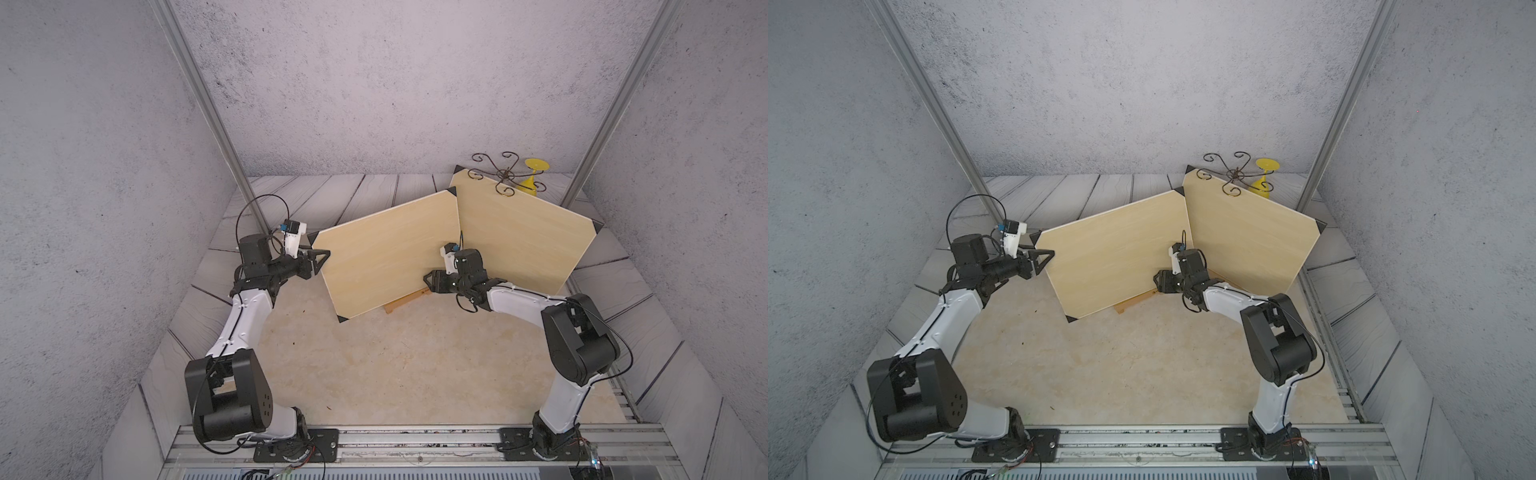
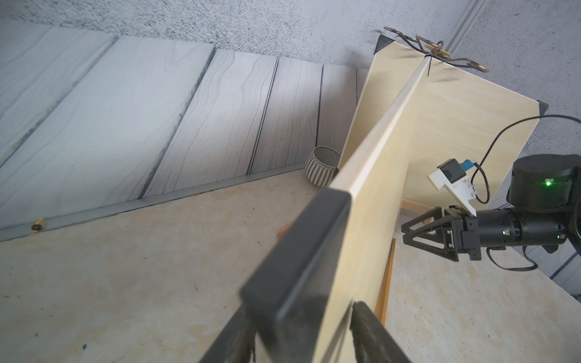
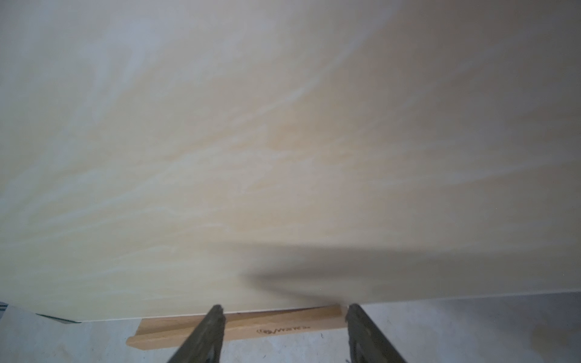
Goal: Assemble the easel
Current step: Adjust the easel at the center of the board.
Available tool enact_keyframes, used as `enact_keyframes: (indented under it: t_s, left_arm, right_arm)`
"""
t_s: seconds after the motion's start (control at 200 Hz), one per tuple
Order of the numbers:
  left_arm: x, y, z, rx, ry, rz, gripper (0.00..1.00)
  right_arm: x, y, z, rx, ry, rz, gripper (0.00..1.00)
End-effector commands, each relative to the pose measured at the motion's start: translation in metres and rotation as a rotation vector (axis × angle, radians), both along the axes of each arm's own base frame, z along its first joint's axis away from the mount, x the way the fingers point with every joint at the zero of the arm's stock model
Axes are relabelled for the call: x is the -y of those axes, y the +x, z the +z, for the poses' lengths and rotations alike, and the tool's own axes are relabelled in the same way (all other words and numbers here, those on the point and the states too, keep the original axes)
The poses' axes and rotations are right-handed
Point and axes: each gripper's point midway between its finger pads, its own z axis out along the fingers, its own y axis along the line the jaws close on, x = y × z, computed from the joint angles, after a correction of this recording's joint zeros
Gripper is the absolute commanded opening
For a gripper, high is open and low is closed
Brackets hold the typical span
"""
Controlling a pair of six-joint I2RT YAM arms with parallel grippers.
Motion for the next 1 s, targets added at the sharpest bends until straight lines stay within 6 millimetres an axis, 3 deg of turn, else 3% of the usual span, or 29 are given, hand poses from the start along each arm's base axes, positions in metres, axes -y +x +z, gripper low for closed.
enact_keyframes:
  t_s: [0.0,0.355,0.56,0.851,0.996]
  left_arm:
    - [0.002,0.0,0.004,0.007,-0.005,0.021,0.52]
    - [0.001,0.001,0.001,0.003,-0.031,0.067,0.52]
    - [-0.008,0.006,-0.006,-0.04,-0.023,0.124,0.52]
    - [-0.027,0.017,-0.007,-0.046,-0.025,0.2,0.52]
    - [-0.027,0.023,-0.002,-0.028,-0.042,0.18,0.52]
  right_arm:
    - [-0.001,-0.004,-0.022,-0.024,-0.021,0.047,0.64]
    - [-0.015,-0.014,-0.038,-0.064,0.016,0.145,0.69]
    - [-0.024,-0.02,-0.037,-0.068,0.046,0.184,0.74]
    - [-0.043,-0.031,-0.032,-0.048,0.078,0.241,0.79]
    - [-0.047,-0.033,-0.035,-0.051,0.076,0.251,0.81]
